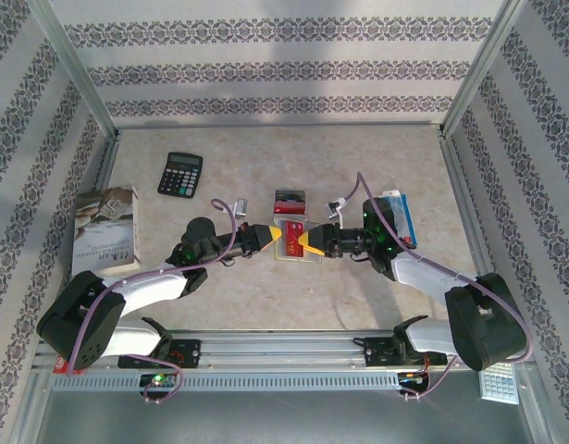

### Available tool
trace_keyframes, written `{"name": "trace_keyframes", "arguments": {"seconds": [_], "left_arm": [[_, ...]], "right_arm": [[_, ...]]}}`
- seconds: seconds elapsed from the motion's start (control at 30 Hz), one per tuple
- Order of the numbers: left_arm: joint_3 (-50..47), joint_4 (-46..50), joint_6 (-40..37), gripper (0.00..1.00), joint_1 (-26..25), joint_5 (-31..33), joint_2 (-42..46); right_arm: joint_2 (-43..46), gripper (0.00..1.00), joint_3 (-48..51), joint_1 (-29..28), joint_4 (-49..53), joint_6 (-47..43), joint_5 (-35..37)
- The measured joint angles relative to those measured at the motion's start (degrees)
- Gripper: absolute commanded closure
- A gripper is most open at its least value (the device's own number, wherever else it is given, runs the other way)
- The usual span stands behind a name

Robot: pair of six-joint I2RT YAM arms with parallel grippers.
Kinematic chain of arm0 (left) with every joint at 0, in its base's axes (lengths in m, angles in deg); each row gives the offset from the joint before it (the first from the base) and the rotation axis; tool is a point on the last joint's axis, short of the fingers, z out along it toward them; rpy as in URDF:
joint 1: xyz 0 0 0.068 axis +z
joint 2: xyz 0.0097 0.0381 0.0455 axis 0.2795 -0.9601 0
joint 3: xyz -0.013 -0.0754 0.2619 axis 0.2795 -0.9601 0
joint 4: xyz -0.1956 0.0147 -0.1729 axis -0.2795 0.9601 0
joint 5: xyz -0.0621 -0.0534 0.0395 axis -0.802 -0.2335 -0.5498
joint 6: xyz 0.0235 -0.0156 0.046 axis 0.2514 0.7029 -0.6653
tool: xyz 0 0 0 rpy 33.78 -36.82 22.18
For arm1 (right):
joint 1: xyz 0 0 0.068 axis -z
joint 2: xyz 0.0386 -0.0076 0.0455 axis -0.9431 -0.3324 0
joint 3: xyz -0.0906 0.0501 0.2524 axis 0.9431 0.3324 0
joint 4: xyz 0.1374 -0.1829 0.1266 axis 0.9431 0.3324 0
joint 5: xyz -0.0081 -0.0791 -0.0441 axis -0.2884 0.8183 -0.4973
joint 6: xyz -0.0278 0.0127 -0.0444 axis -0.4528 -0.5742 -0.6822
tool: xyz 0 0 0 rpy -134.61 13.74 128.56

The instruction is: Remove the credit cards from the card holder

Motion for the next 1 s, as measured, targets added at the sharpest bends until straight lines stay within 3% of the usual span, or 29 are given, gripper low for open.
{"name": "trace_keyframes", "arguments": {"seconds": [1.0], "left_arm": [[-0.7, -1.7, 0.4, 1.00, 0.0, 0.2, -0.1]], "right_arm": [[0.8, 0.92, 1.3, 1.4, -2.5, 0.6, -0.1]]}}
